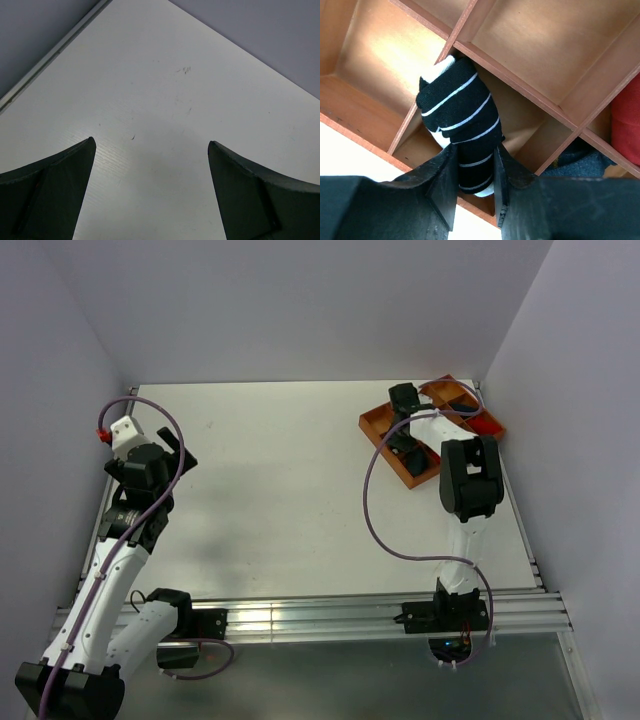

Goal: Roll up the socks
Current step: Place the sock in the storage box.

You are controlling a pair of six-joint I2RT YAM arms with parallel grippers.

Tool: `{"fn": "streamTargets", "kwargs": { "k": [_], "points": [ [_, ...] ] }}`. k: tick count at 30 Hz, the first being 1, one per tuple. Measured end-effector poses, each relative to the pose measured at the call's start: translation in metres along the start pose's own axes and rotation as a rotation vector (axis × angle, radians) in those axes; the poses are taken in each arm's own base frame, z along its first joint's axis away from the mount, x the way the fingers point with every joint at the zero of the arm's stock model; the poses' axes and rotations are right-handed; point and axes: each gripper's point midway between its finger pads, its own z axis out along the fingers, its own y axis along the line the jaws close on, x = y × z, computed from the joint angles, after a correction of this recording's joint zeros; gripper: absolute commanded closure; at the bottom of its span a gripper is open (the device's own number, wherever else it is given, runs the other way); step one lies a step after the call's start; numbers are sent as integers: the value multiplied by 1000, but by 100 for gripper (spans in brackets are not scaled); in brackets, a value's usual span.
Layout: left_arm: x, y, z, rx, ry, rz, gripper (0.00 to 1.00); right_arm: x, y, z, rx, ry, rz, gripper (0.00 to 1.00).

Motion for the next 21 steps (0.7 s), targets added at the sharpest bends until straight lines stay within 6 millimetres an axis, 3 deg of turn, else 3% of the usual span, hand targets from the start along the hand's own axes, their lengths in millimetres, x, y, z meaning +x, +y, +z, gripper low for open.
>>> {"fn": "streamTargets", "kwargs": {
  "k": [7,21],
  "points": [
    [1,0,0,-1,1,1,1,-4,2,-8,-30,-9,21,48],
    [0,0,0,0,0,1,1,-18,-4,-33,-31,-65,28,46]
  ]
}}
